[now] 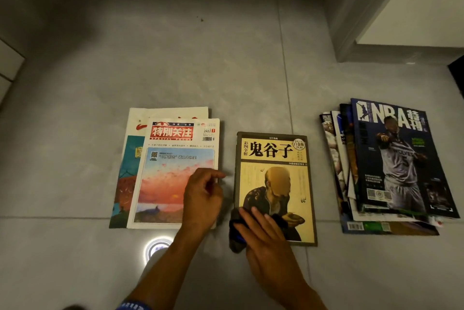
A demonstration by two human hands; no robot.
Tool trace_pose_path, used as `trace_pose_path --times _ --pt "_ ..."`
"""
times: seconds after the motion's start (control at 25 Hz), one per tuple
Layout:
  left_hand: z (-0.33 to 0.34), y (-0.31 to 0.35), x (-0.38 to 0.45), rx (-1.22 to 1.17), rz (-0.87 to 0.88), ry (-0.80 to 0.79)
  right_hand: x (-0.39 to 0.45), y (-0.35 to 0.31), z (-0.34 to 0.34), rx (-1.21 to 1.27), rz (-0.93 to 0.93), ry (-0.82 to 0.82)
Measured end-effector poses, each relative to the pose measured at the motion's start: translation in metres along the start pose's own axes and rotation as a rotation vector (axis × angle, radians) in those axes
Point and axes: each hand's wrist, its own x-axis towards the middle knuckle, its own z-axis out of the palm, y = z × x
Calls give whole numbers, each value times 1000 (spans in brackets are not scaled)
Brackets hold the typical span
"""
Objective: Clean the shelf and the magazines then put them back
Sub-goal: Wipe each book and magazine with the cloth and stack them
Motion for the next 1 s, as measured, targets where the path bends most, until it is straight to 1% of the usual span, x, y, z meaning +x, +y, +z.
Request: trace_pose_path --times 0.04,0.12,0.16,0.2,0.28,0.36,0.4,0.44,0.52,0.6,0.64,0.68,0.72,0.84,0.88,0.96,1.0 --pt "0 -2 0 2 -1 -13 12 6 -9 8 14 21" --pt "1 -2 4 -34 -59 -29 50 22 -26 63 64 69" --pt "1 -1 6 -55 -92 -38 73 31 -33 95 111 59" --pt "1 1 7 -73 -117 -51 93 39 -37 100 168 54" --pt "-1 4 8 -98 -144 -79 120 48 -41 53 259 105" --pt "-4 2 11 -107 -155 -83 117 36 -36 20 385 101" --pt "-5 0 11 -111 -151 -78 102 23 -29 28 416 84" --pt "-6 -2 11 -112 -143 -73 81 7 -24 27 418 84" --pt "-5 -5 9 -113 -126 -58 34 -24 -11 47 348 62" --pt "-4 -7 8 -117 -116 -42 9 -35 -2 62 248 54" --pt "-4 -8 8 -119 -110 -33 11 -31 -1 51 221 63" --pt "-2 -8 8 -125 -107 -26 23 -24 -3 49 233 66" --pt "-1 -8 8 -134 -109 -22 42 -16 -10 51 287 46" --pt "2 -5 9 -136 -133 -30 122 15 -45 11 447 117" --pt "2 -4 10 -129 -139 -32 149 26 -54 20 458 103" --pt "0 -3 11 -120 -147 -40 181 47 -56 44 430 170" --pt "-1 -3 12 -120 -151 -45 184 53 -55 47 420 201"
